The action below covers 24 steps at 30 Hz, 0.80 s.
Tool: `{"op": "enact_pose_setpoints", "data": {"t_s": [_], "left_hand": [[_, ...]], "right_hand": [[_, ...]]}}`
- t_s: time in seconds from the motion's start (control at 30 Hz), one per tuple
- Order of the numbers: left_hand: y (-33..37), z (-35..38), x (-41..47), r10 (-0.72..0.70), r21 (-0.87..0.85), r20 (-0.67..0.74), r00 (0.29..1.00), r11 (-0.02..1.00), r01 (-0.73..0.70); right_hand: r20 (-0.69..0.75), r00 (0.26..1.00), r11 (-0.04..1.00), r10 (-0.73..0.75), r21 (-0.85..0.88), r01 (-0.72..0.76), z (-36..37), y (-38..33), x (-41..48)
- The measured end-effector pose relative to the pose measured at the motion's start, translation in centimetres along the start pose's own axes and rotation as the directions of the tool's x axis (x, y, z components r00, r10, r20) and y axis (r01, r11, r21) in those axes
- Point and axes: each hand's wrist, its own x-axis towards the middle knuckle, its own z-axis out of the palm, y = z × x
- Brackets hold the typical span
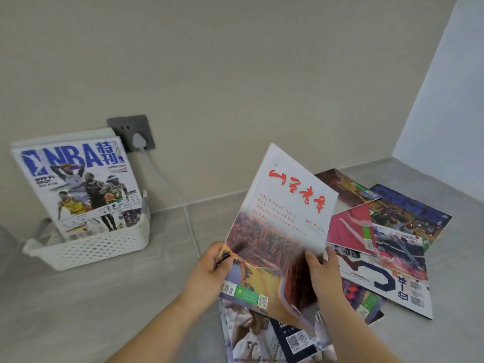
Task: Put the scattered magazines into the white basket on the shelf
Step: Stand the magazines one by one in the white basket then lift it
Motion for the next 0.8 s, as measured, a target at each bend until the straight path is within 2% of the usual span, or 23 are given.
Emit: {"op": "enact_pose_setpoints", "data": {"t_s": [0.1, 0.3, 0.47, 0.6, 0.7, 0.8], "left_hand": [[-1.1, -4.0, -0.4, 0.050, 0.010, -0.099, 0.994, 0.999, -0.049], [-4.5, -12.3, -0.1, 0.049, 0.108, -0.339, 0.940, 0.994, -0.013], [-5.8, -19.6, 2.2, 0.047, 0.129, -0.513, 0.857, 0.991, 0.022], [-6.1, -25.8, 5.1, 0.029, 0.058, -0.657, 0.753, 0.998, 0.011], [-6.2, -30.1, 7.3, 0.012, 0.028, -0.706, 0.708, 1.000, 0.011], [-7.0, -33.5, 9.0, -0.035, -0.015, -0.699, 0.715, 0.999, 0.035]], "right_hand": [[0.097, 0.995, 0.987, 0.020, 0.156, -0.035, 3.6, -1.8, -0.1], [0.240, 0.962, 0.979, -0.131, 0.181, 0.088, 13.3, -6.3, -2.5], [0.369, 0.887, 0.960, -0.278, 0.136, 0.244, 20.9, -10.8, -4.3], [0.431, 0.817, 0.922, -0.383, 0.133, 0.363, 27.1, -14.5, -4.9], [0.446, 0.779, 0.893, -0.441, 0.136, 0.428, 31.1, -16.8, -4.5], [0.441, 0.769, 0.880, -0.462, 0.123, 0.458, 34.1, -17.8, -3.8]]}}
